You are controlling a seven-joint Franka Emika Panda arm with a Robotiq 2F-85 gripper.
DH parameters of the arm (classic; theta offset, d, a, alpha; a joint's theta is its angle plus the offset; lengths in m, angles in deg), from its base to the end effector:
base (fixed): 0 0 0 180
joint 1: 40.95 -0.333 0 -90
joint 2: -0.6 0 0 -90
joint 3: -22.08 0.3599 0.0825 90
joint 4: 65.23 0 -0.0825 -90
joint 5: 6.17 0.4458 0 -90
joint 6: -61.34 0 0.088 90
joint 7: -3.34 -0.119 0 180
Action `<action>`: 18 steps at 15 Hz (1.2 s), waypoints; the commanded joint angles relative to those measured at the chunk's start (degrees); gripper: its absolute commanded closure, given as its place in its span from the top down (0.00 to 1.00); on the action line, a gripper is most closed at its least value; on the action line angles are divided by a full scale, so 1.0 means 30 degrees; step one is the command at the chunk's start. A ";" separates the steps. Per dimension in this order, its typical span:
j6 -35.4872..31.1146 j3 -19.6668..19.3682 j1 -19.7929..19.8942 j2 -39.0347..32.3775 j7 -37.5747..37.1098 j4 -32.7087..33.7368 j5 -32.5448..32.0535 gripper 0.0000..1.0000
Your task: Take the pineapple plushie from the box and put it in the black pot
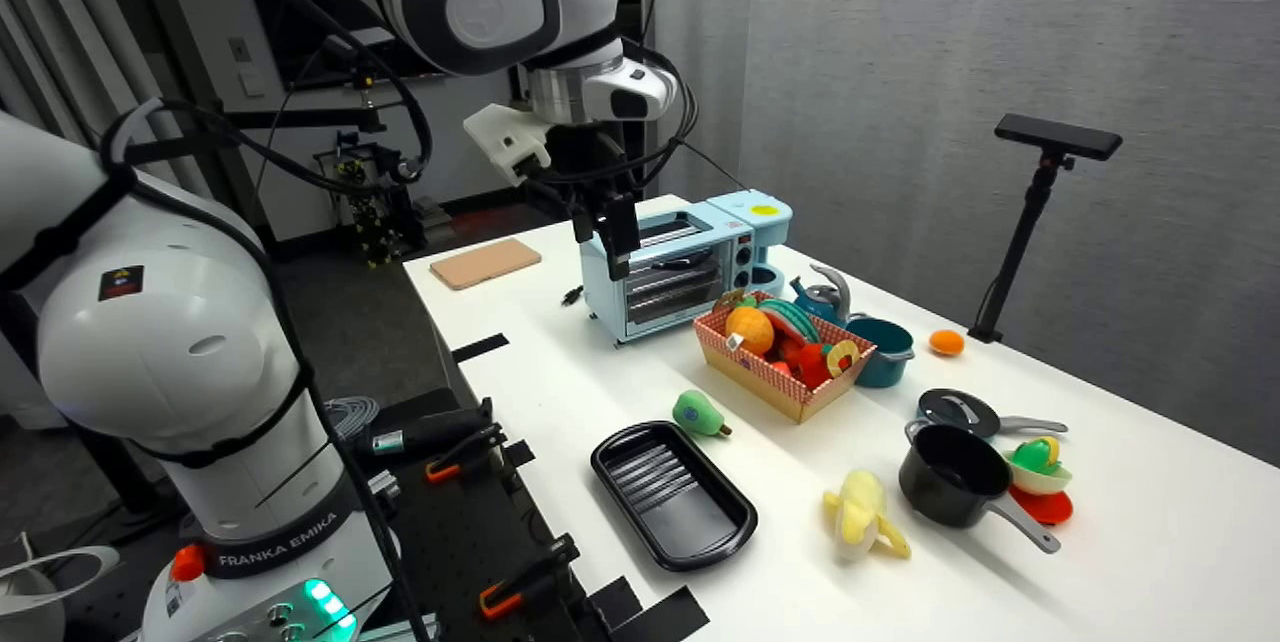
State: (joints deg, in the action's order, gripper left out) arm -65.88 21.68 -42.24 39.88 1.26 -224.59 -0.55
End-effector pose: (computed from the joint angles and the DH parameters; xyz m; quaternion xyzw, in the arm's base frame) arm 0.3652 0.0100 0.4048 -0.9965 0.0369 -0.0610 0.0447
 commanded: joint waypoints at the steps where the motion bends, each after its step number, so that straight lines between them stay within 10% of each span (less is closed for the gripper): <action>1: 0.0063 0.0041 0.0049 0.0007 0.0028 0.0036 0.0027 1.00; 13: 0.0063 0.0041 0.0049 0.0007 0.0028 0.0036 0.0027 1.00; 15: 0.0063 0.0041 0.0049 -0.0003 0.0029 0.0047 0.0027 0.78; 17: -0.0174 0.0070 0.0054 -0.0083 0.0004 0.0096 0.0023 0.90; 18: 0.0063 0.0041 0.0050 -0.0082 0.0029 0.0120 0.0027 0.78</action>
State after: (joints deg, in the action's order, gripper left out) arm -65.88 21.68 -42.24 39.61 1.26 -224.33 -0.55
